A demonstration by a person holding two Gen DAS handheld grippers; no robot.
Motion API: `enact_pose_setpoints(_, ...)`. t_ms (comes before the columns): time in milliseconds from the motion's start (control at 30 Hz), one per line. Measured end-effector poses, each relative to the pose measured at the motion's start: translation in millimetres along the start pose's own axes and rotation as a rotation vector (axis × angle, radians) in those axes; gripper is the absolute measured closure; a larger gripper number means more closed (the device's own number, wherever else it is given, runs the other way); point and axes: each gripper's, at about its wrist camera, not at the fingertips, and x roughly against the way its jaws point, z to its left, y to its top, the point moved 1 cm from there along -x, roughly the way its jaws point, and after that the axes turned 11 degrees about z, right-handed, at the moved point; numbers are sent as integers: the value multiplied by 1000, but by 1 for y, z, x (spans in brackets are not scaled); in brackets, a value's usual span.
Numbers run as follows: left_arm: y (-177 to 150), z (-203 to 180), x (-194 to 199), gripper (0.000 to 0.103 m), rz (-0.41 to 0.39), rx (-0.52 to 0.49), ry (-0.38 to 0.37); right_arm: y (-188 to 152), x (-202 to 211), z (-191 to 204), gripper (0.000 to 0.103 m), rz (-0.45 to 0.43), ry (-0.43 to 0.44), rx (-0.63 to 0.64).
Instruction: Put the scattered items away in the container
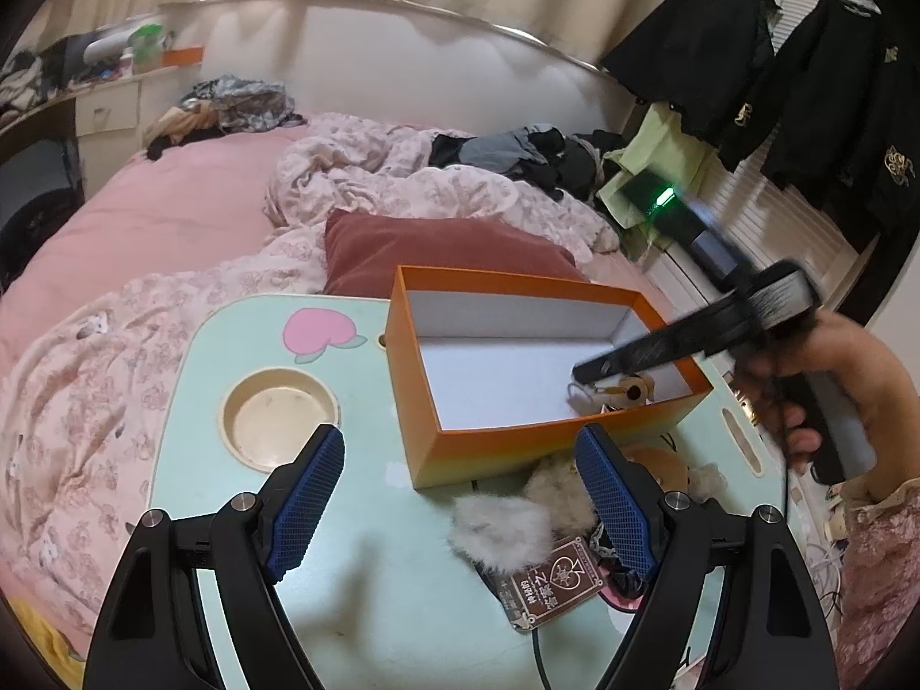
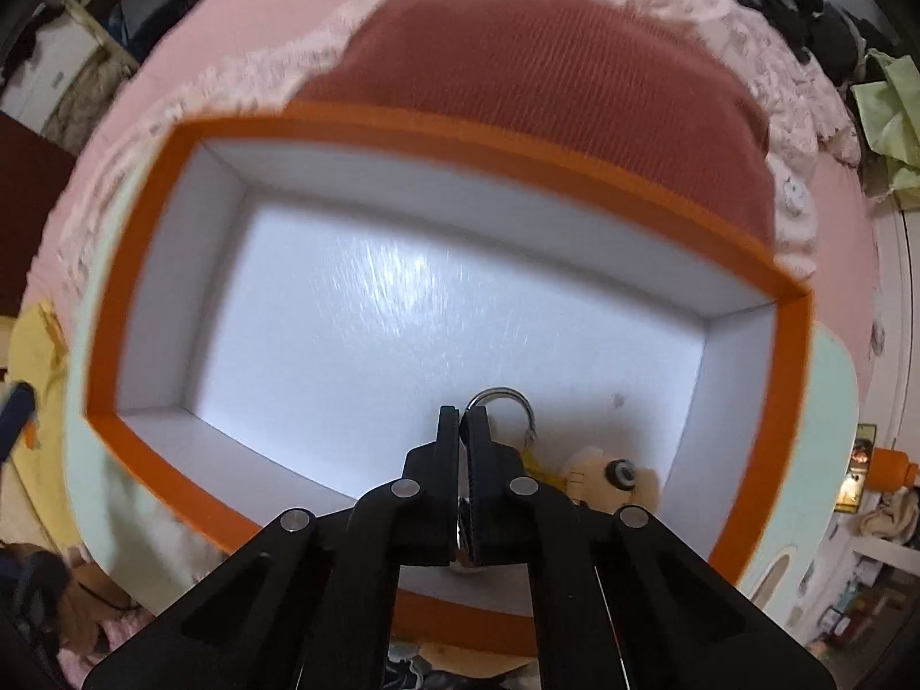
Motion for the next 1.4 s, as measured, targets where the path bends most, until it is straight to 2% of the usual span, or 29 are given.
enact_pose_setpoints(233,2,1,-1,21,1,2,2,-32,61,-2,101,-175,117,27)
enact_pose_setpoints(333,3,-1,-5,21,11,1,2,-47,73,-9,101,-226,174,39)
enact_pose_setpoints(400,4,-4,-6,21,17,-1,-4,-56,75,-13,101,-243,166,45)
enact_pose_setpoints(433,4,-5,-7,21,17,-1,-8,-57,74,-12,101,-230,142,45)
enact_pose_setpoints(500,4,-9,-7,21,15,-6,-12,-48,66,-9,94,-161,113,43)
enact_pose_setpoints(567,1,-12,-8,21,22,-22,-9,-36,57,-9,68,-115,102,13)
enact_pose_setpoints(633,0,-13,-7,21,24,-34,-5,-15,38,-6,50,-46,65,9)
enact_pose_setpoints(767,-1,-9,-5,21,21,-19,-11,11,5,-5,50,62,62,0)
enact_pose_setpoints(833,-1,-7,-5,21,19,-8,-12,20,-13,0,50,130,45,35)
enact_pose_setpoints(867,0,-6,-4,21,16,-5,-12,23,-22,2,58,163,42,40)
enact_pose_setpoints(900,0,-6,-4,21,16,-5,-14,24,-26,3,59,180,55,46)
enact_pose_setpoints(933,0,-6,-4,21,17,-7,-15,26,-25,5,66,172,65,57)
enact_pose_setpoints(1033,0,-6,-5,21,22,-14,-13,30,-18,7,102,141,78,66)
enact_pose_setpoints(1100,-1,-6,-5,21,23,-12,-13,33,-17,4,103,119,62,57)
enact_pose_setpoints(1300,-2,-4,-4,21,18,-3,-12,34,16,-15,103,9,93,27)
enact_pose_setpoints(1400,-1,-4,-4,21,18,-4,-11,30,33,-22,101,12,67,24)
